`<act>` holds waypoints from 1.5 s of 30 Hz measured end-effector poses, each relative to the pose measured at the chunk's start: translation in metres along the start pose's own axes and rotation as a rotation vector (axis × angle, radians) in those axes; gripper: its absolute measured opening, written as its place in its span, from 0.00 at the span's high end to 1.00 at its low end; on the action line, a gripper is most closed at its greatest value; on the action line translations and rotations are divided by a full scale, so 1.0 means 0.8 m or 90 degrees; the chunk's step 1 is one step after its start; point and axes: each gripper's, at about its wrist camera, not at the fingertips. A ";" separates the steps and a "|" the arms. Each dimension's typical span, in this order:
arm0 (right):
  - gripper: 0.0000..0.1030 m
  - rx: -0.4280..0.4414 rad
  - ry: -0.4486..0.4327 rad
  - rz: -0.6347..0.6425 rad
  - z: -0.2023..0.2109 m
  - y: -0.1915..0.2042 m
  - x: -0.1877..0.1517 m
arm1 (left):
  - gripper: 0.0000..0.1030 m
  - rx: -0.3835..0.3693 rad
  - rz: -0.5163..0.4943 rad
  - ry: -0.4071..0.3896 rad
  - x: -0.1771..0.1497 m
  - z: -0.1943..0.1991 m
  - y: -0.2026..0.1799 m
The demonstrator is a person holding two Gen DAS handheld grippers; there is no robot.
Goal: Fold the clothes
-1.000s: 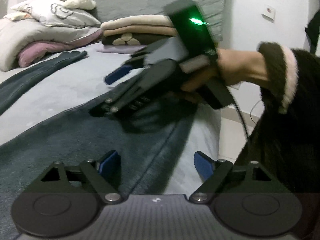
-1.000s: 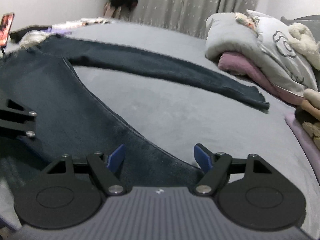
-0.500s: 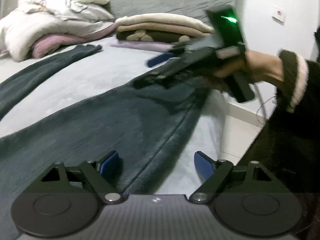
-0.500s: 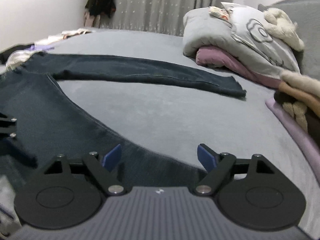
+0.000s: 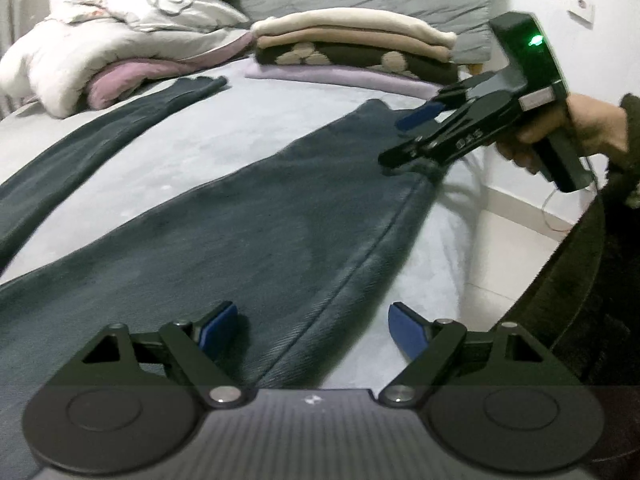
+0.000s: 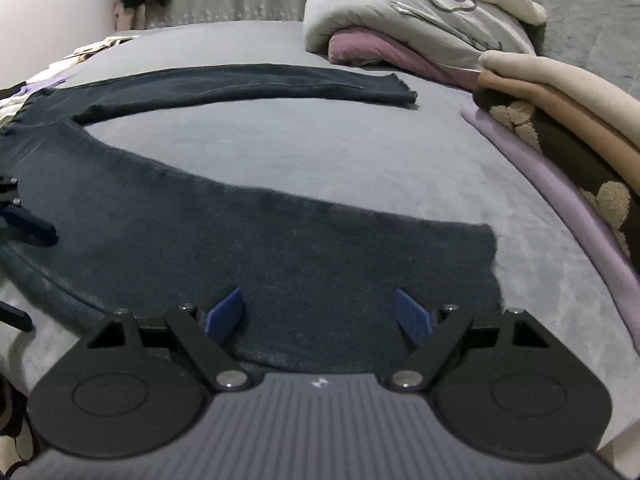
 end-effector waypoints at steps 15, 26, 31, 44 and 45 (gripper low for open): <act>0.19 0.195 -0.024 0.092 -0.091 0.129 0.143 | 0.18 0.217 0.146 0.091 0.006 0.062 0.195; 0.19 0.281 0.013 0.257 -0.163 0.178 0.292 | 0.18 0.406 0.200 0.143 -0.009 0.104 0.421; 0.19 0.308 0.031 0.299 -0.220 0.186 0.342 | 0.18 0.447 0.181 0.161 -0.023 0.098 0.480; 0.20 0.307 0.113 0.434 -0.378 0.177 0.404 | 0.21 0.344 0.293 0.141 -0.058 0.061 0.604; 0.20 0.307 0.118 0.436 -0.388 0.175 0.407 | 0.21 0.326 0.297 0.140 -0.059 0.057 0.610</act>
Point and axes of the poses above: each gripper's, at about its wrist camera, not at the fingertips, and z roughly against the way its jaws point, y to its left, x to its top, and after that the axes turned 13 degrees about x, right-handed
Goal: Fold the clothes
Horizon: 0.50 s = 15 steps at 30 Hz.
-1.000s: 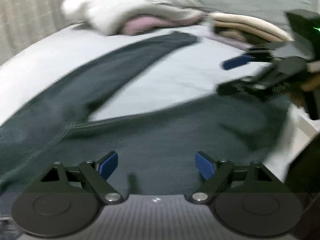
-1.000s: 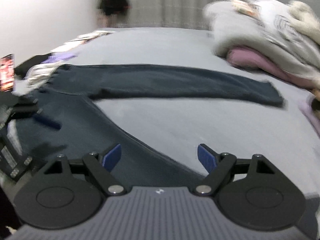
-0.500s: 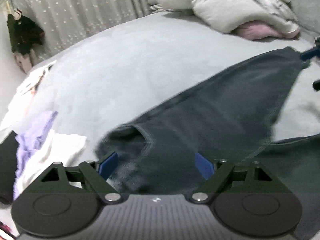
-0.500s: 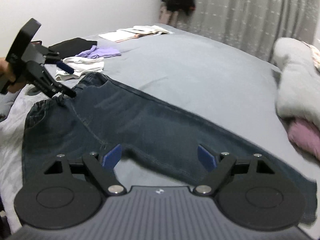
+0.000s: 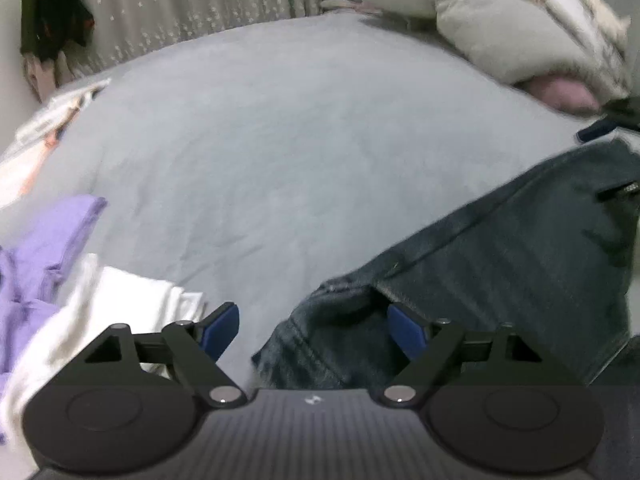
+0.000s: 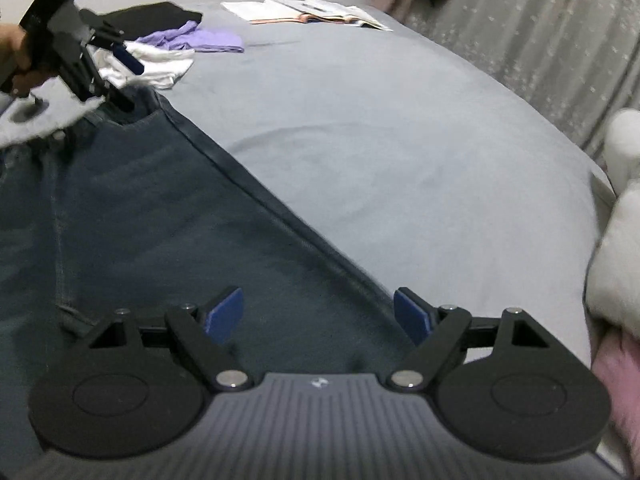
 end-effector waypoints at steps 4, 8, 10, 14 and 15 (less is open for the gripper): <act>0.29 0.012 0.027 -0.021 -0.031 -0.041 0.000 | 0.24 -0.029 -0.027 0.032 0.009 -0.020 0.000; 0.34 0.027 0.058 -0.047 -0.057 -0.069 -0.007 | 0.48 -0.019 -0.040 0.050 0.011 -0.026 0.001; 0.42 0.044 0.065 -0.063 -0.064 -0.076 -0.011 | 0.71 -0.010 -0.042 0.050 0.008 -0.028 0.000; 0.86 0.054 0.070 -0.054 -0.056 -0.065 -0.010 | 0.79 0.006 -0.031 0.007 0.000 -0.016 -0.002; 0.89 0.036 0.069 -0.033 -0.049 -0.055 -0.010 | 0.80 0.012 -0.028 -0.005 -0.002 -0.009 -0.003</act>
Point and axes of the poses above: each gripper's, at about its wrist camera, not at the fingertips, and z roughly against the way its jaws point, y to its left, x to its top, and after that the axes turned 13 degrees about x, right-handed
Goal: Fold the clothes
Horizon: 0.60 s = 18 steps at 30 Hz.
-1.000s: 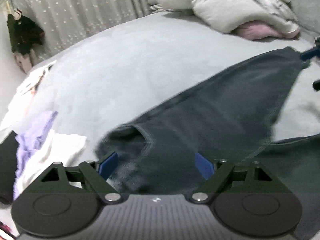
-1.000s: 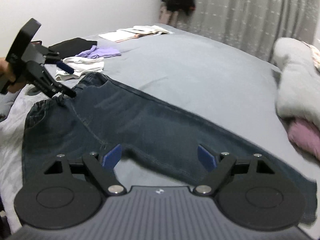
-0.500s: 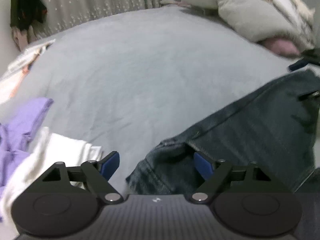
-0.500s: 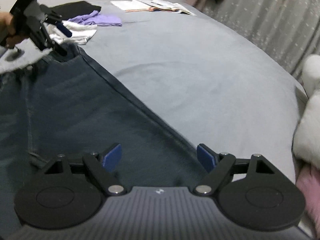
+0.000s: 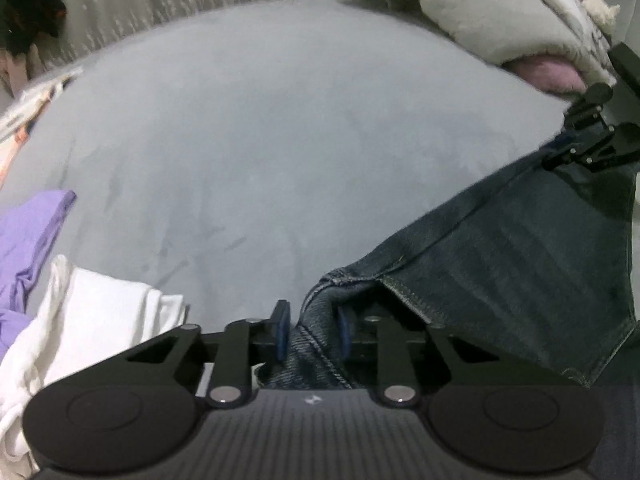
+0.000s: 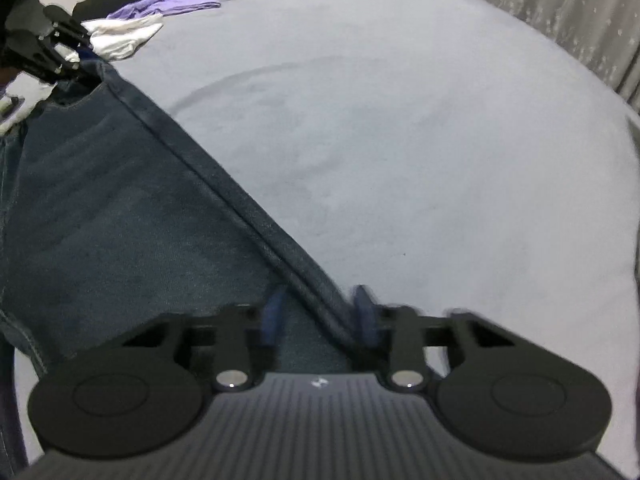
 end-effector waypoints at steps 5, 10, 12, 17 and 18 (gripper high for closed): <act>0.91 -0.071 -0.038 0.043 0.051 0.050 -0.010 | 0.81 0.027 0.013 -0.048 -0.008 0.040 -0.007; 0.92 -0.118 -0.064 0.077 0.114 0.112 -0.028 | 0.82 0.029 0.027 -0.097 -0.023 0.102 -0.015; 0.92 -0.139 -0.066 0.098 0.141 0.147 -0.041 | 0.82 0.028 0.028 -0.113 -0.034 0.127 -0.021; 0.93 -0.166 -0.067 0.131 0.175 0.209 -0.073 | 0.82 0.026 0.024 -0.139 -0.072 0.175 -0.042; 0.93 -0.172 -0.066 0.138 0.179 0.223 -0.081 | 0.82 0.027 0.020 -0.143 -0.082 0.183 -0.046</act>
Point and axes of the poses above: each gripper's, at about its wrist camera, not at the fingertips, and z roughly against the way its jaws point, y to its left, x to its top, and after that the axes turned 13 degrees about x, right-handed
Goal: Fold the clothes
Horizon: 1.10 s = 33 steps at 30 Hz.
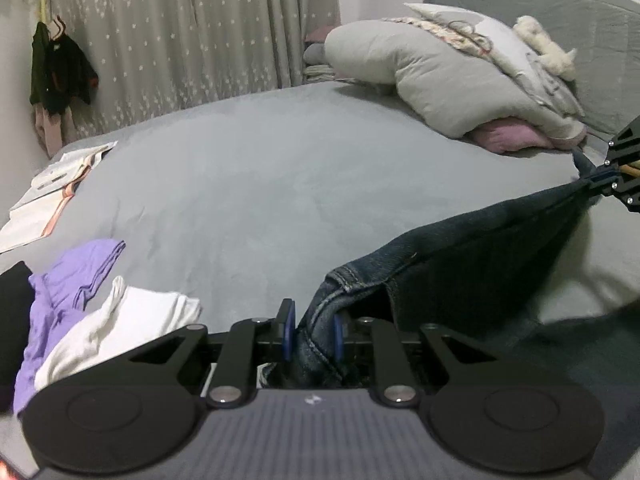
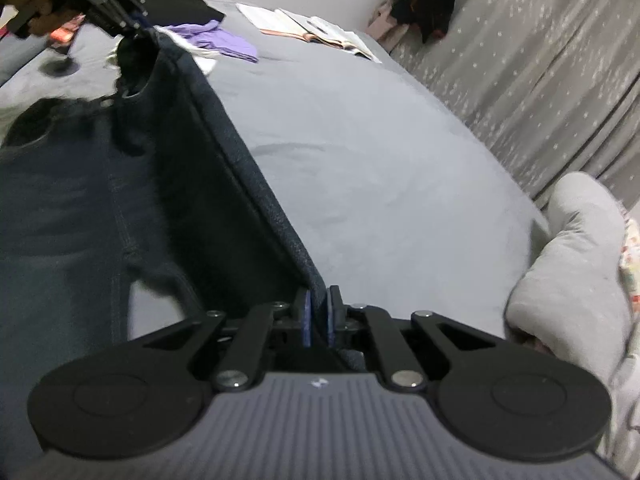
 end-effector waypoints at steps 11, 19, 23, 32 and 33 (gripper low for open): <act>0.93 0.007 0.025 -0.005 0.021 0.120 -0.064 | 0.81 -0.005 -0.061 0.040 -0.084 0.059 -0.049; 0.90 0.048 0.050 -0.111 -0.023 0.143 -0.098 | 0.67 -0.007 -0.106 0.160 -0.120 0.049 -0.071; 0.79 0.053 0.043 -0.199 -0.026 0.145 -0.106 | 0.43 -0.072 0.039 0.224 -0.134 0.060 -0.022; 0.60 0.071 -0.049 -0.519 0.025 0.091 -0.148 | 0.45 -0.137 0.444 0.307 -0.148 0.032 0.046; 0.60 0.065 -0.053 -0.543 0.025 0.088 -0.153 | 0.46 -0.129 0.459 0.316 -0.149 0.026 0.044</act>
Point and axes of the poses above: each gripper's, at about its wrist camera, not at the fingertips, and z roughly against the way its jaws point, y to its left, x to its top, and after that the axes turned 13 degrees about x, right-handed
